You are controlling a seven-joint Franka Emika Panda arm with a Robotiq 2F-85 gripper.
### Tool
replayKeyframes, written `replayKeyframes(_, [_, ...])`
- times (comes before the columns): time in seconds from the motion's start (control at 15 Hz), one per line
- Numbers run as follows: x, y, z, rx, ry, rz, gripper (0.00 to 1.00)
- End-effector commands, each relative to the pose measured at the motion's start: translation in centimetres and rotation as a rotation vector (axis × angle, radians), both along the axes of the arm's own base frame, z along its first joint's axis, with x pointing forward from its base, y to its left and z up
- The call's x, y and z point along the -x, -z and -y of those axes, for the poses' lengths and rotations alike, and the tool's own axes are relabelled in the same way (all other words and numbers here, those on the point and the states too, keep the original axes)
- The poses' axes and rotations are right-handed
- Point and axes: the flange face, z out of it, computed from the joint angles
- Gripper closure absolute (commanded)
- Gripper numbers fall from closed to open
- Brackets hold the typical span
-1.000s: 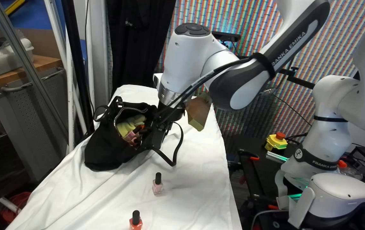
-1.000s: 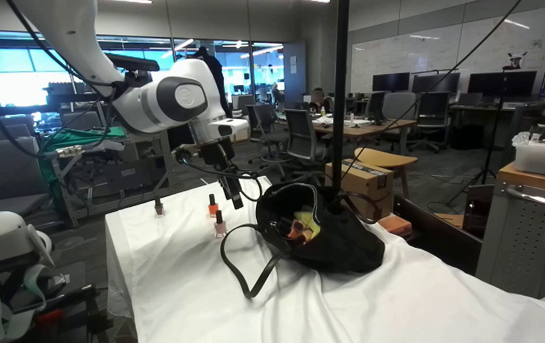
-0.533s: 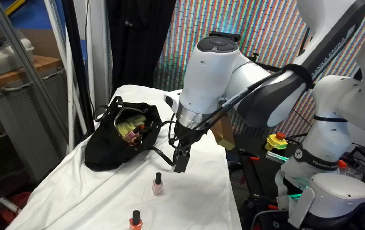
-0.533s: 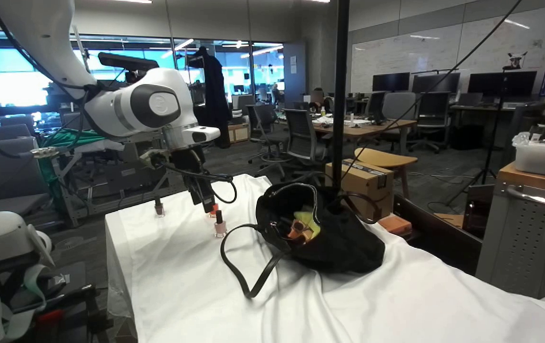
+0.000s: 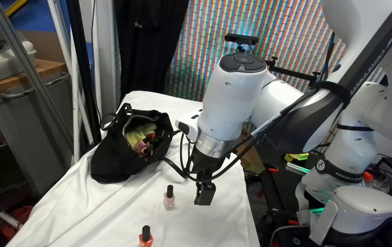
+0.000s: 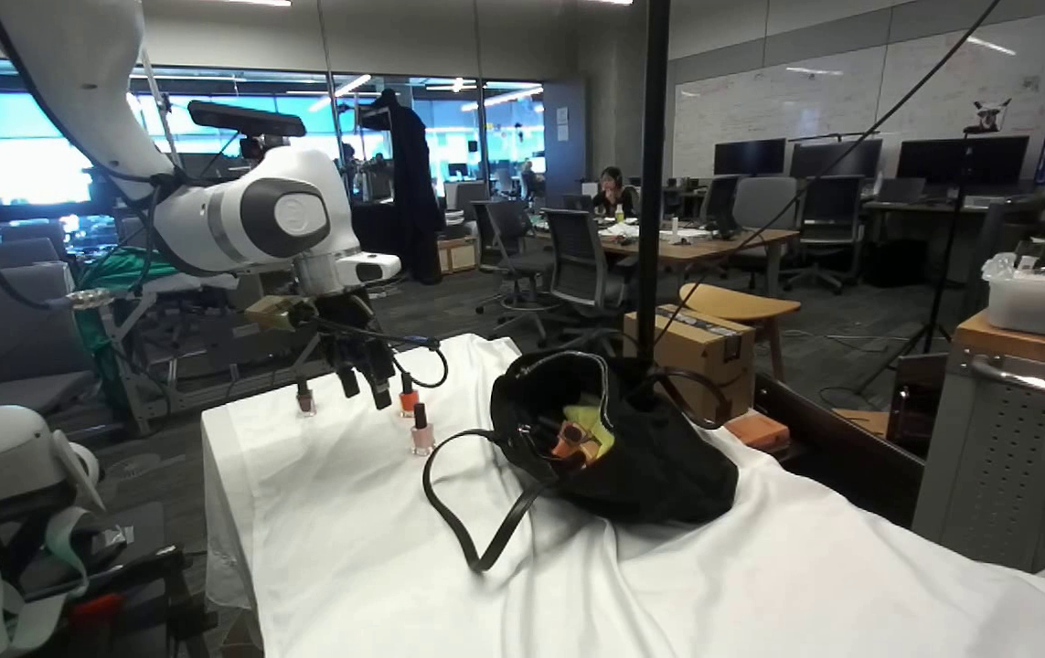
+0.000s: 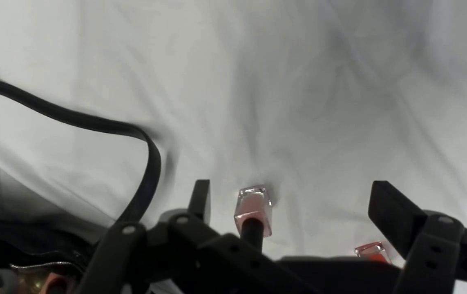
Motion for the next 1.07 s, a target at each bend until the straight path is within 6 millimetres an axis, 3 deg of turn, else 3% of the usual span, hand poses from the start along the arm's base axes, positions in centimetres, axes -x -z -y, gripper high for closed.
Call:
replayKeyframes(0.0, [-0.9, 0.8, -1.1, -0.027, -0.083, 0.006, 0.0])
replayKeyframes(0.4, [-2.6, 2.8, -1.5, -0.009, -0.169, -0.001, 0.0])
replayKeyframes(1.0, [-5.9, 3.8, -0.9, -0.005, -0.208, -0.002, 0.0])
